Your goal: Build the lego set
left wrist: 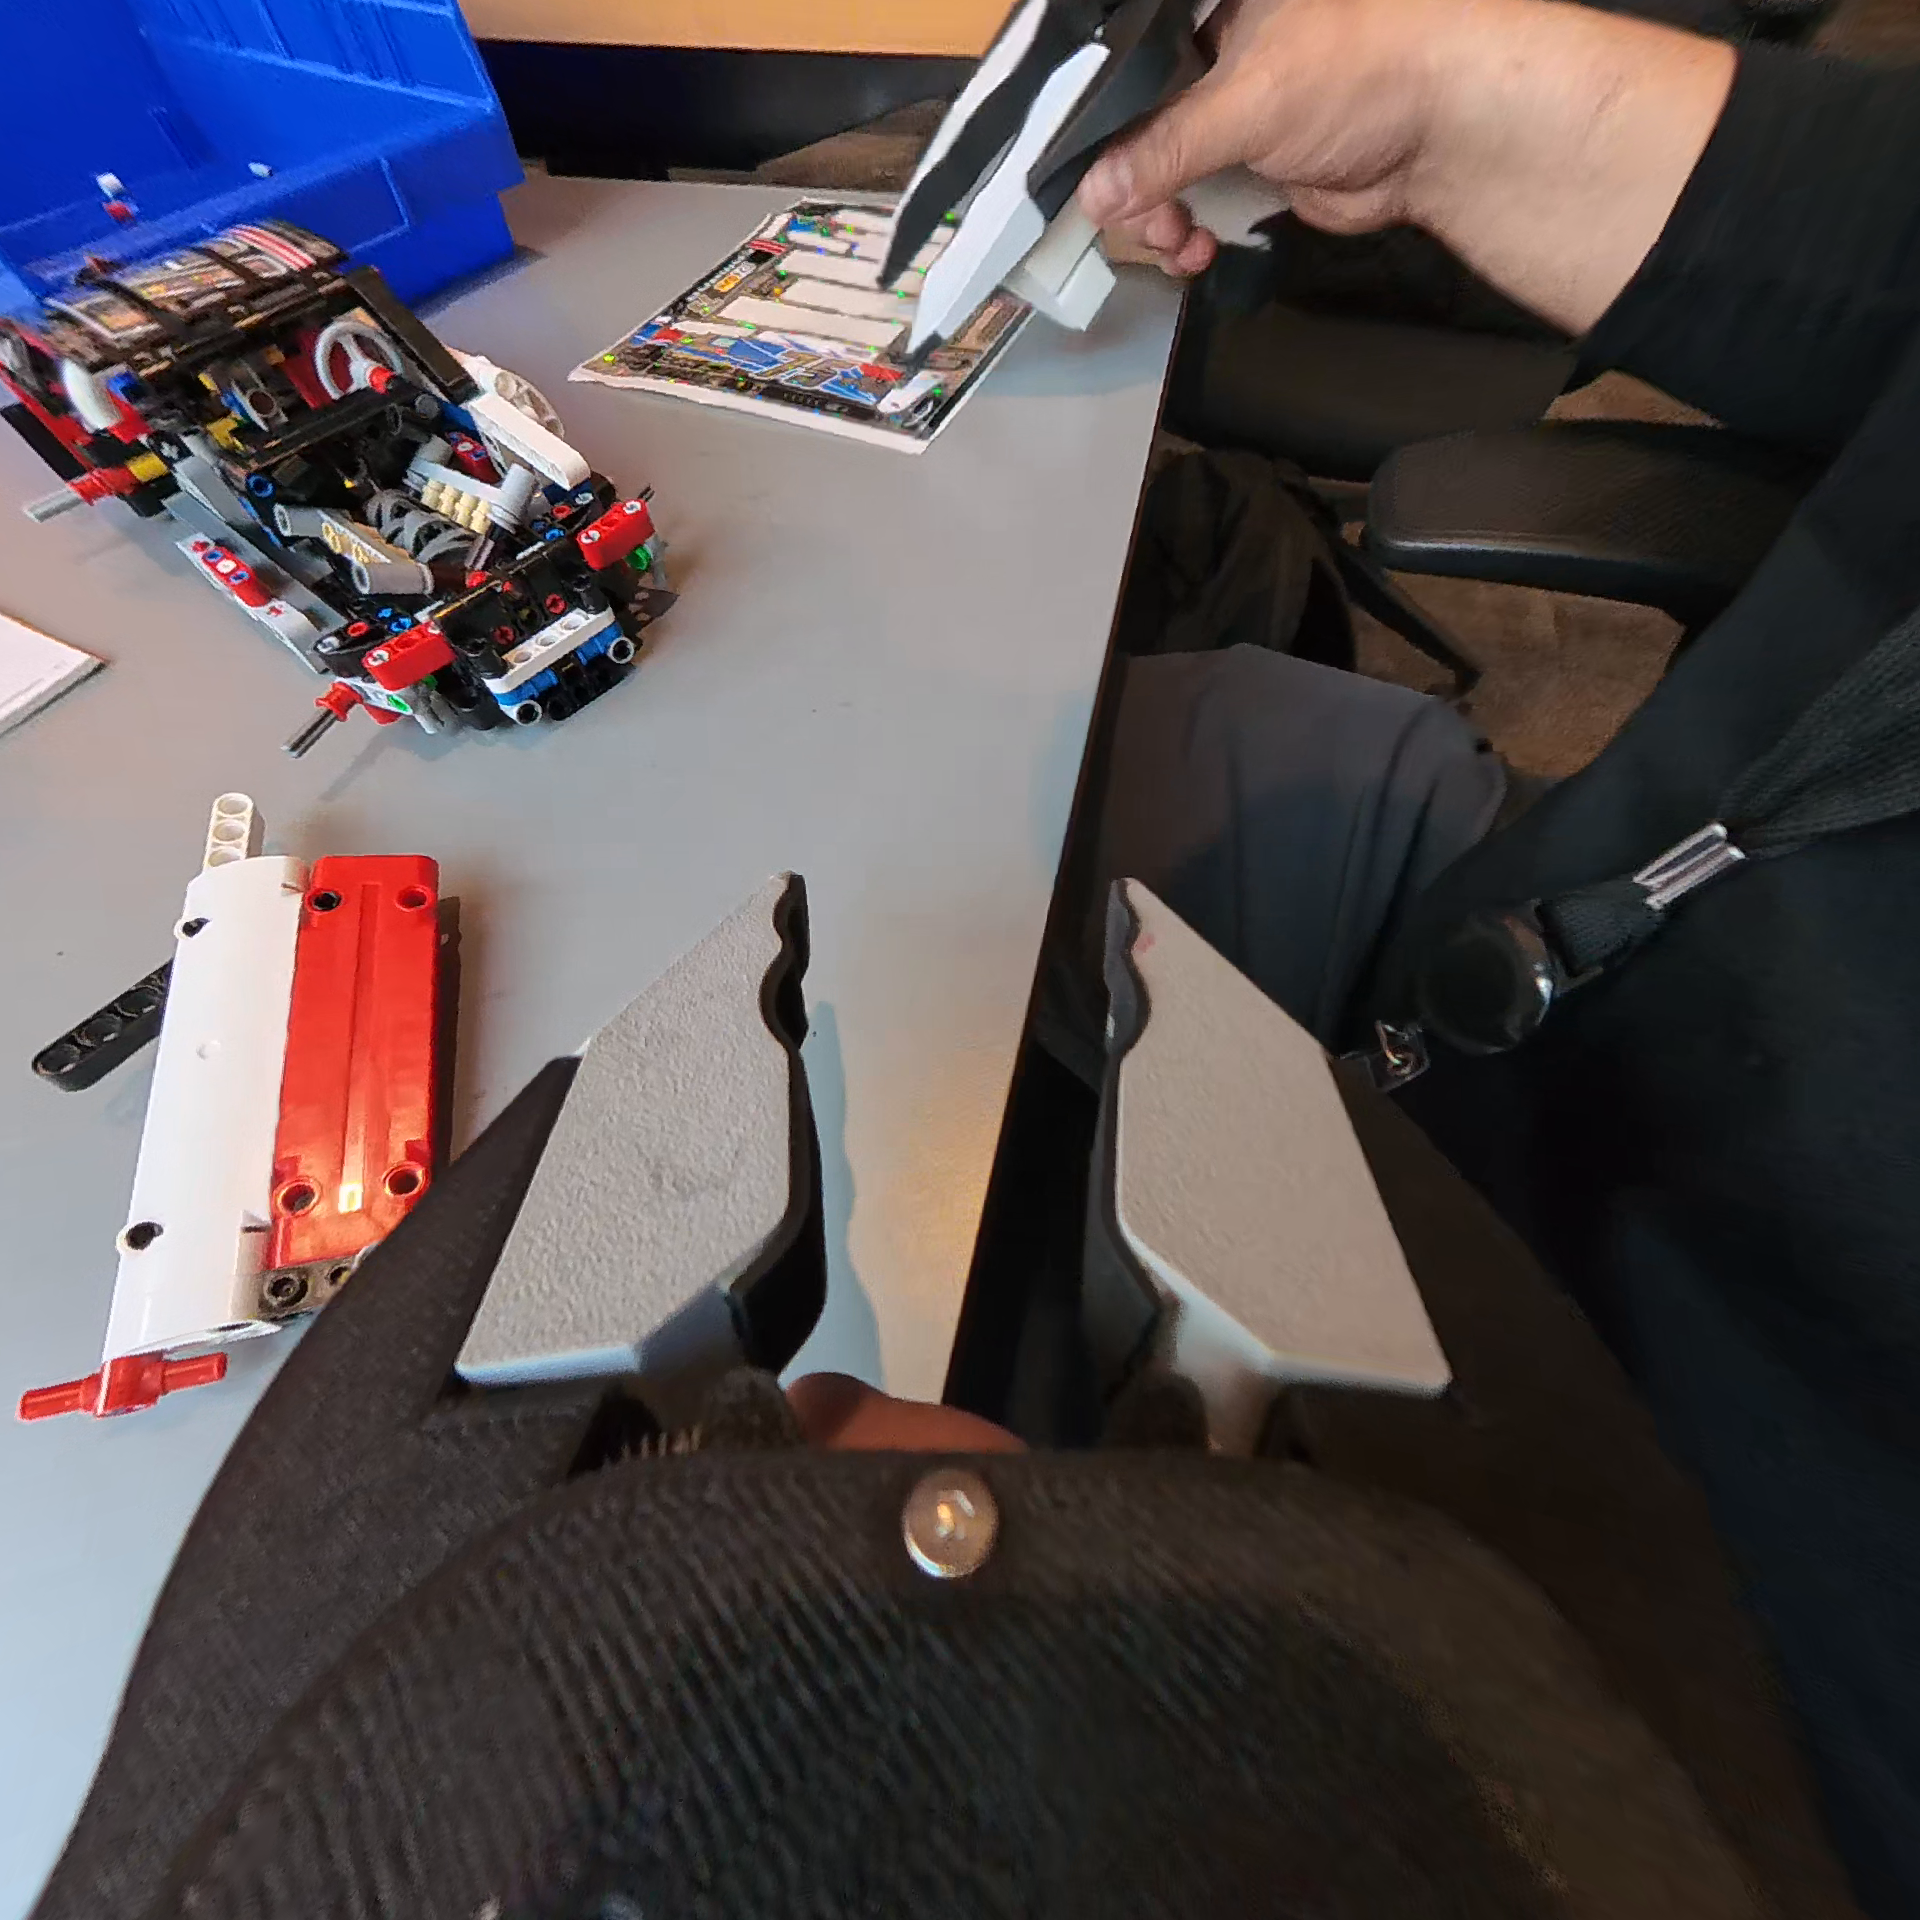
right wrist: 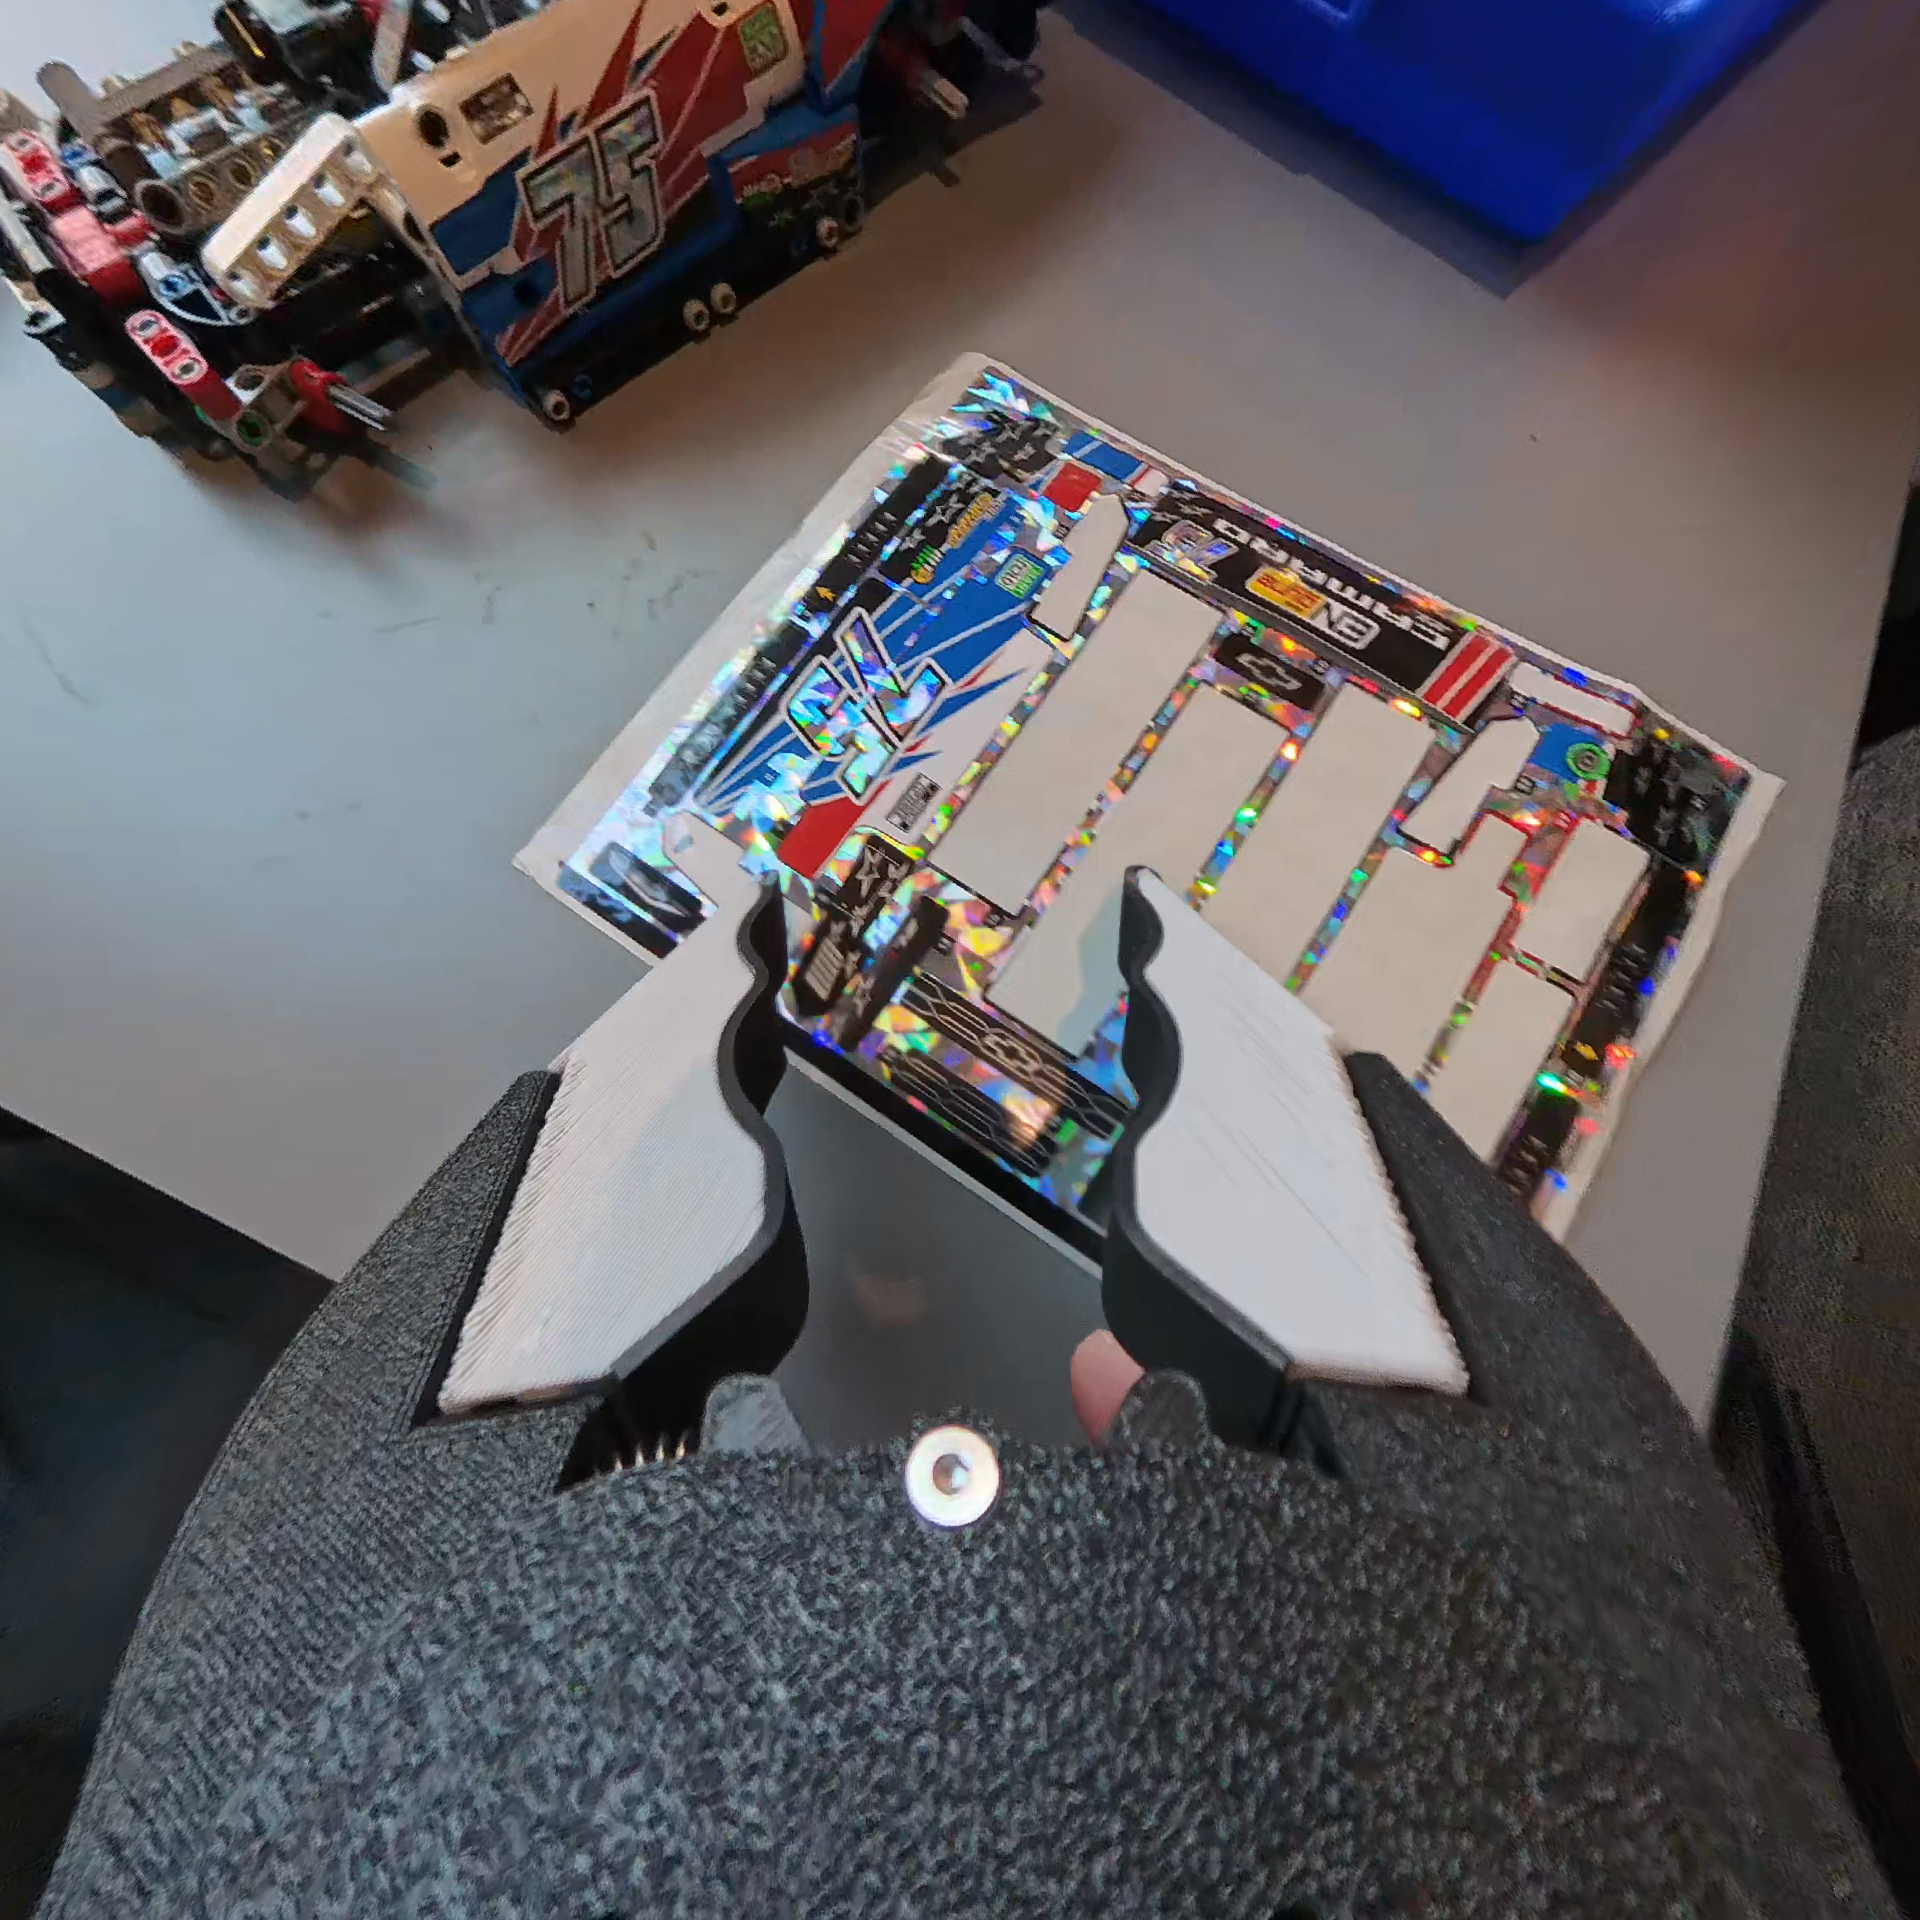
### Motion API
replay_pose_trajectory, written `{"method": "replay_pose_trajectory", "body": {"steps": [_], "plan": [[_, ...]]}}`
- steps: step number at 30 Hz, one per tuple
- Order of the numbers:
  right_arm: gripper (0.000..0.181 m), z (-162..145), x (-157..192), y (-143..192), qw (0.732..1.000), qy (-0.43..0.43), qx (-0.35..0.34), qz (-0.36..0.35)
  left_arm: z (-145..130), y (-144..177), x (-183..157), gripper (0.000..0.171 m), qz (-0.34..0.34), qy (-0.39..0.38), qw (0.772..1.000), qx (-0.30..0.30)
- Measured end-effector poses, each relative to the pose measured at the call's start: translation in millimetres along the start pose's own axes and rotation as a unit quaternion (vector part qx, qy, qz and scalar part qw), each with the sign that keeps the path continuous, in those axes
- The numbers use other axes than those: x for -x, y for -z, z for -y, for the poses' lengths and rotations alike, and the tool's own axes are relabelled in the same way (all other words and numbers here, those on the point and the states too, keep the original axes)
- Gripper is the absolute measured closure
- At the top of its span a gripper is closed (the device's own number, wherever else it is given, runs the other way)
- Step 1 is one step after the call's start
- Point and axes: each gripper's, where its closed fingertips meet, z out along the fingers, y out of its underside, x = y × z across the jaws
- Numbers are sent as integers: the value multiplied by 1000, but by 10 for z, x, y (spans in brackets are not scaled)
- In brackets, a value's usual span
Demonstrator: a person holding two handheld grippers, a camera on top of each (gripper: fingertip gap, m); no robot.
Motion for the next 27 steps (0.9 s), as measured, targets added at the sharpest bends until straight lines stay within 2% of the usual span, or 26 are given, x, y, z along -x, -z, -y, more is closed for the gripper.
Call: {"method": "replay_pose_trajectory", "body": {"steps": [4, 8, 10, 12, 14, 17, 19, 21, 23, 27], "plan": [[128, -155, -289, 168, 998, -40, 29, -44, 33, 28, 31, 118, -16, 36, 999, -13], [136, -330, -420, 264, 994, -74, 43, -67, 1, 6, -20, 118, -26, 22, 999, 0], [137, -359, -357, 300, 994, -74, 48, -61, -18, -8, -30, 118, -23, 14, 1000, 8], [144, -372, -160, 324, 995, -64, 60, -36, -38, -20, -26, 118, -13, 6, 1000, 17], [138, -357, 72, 313, 996, -58, 61, -19, -54, -32, -31, 119, -1, -7, 1000, 24], [142, -290, 365, 352, 998, -25, 51, 2, -94, -56, -110, 118, -2, -19, 999, 37], [144, -234, 368, 419, 999, -5, 43, -7, -121, -72, -183, 118, -13, -11, 999, 40], [142, -238, 200, 464, 999, -5, 41, -30, -148, -73, -270, 118, -33, -3, 999, 43], [137, -362, 39, 448, 998, -28, 56, -30, -157, -55, -338, 117, -49, 6, 998, 46], [139, -477, 172, 441, 998, -34, 47, -2, -145, -49, -349, 117, -38, 11, 998, 46]]}}
